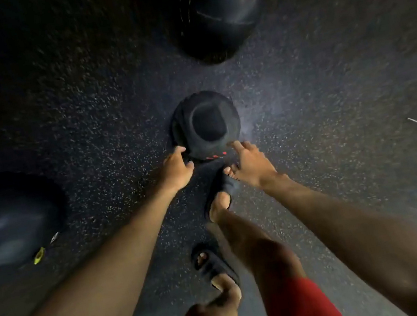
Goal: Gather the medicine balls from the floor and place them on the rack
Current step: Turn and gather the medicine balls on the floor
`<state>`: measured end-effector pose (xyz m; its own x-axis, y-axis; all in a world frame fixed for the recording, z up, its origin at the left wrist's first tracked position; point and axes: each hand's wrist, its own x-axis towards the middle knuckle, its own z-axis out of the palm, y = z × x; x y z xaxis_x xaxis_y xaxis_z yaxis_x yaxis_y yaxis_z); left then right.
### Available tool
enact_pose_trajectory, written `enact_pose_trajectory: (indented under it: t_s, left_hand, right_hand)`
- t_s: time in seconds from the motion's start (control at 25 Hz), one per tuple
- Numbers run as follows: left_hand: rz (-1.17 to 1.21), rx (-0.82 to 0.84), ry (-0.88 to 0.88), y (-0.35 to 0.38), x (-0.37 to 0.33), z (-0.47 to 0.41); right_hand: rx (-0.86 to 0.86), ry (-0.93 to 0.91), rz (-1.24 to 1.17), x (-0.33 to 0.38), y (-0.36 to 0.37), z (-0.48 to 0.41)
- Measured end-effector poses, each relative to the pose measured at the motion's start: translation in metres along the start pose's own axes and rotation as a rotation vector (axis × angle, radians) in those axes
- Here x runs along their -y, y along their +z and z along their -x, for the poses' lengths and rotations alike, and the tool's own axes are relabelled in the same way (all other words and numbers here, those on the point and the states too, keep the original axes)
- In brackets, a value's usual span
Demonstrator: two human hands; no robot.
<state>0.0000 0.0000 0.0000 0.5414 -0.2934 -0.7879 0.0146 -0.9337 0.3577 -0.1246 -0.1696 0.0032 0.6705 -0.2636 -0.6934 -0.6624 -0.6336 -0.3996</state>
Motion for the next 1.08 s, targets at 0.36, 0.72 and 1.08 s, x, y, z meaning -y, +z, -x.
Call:
enact_pose_trajectory:
  t_s: [0.36, 0.72, 1.08]
  left_hand:
    - [0.121, -0.016, -0.135, 0.087, 0.020, -0.147]
    - [0.347, -0.090, -0.121, 0.060, 0.040, -0.202]
    - [0.494, -0.098, -0.224, -0.039, 0.030, -0.272]
  right_hand:
    - [-0.015, 0.072, 0.043, -0.067, 0.089, -0.130]
    - [-0.190, -0.079, -0.112, -0.057, 0.098, -0.160]
    - [-0.253, -0.146, 0.108, 0.017, 0.049, -0.237]
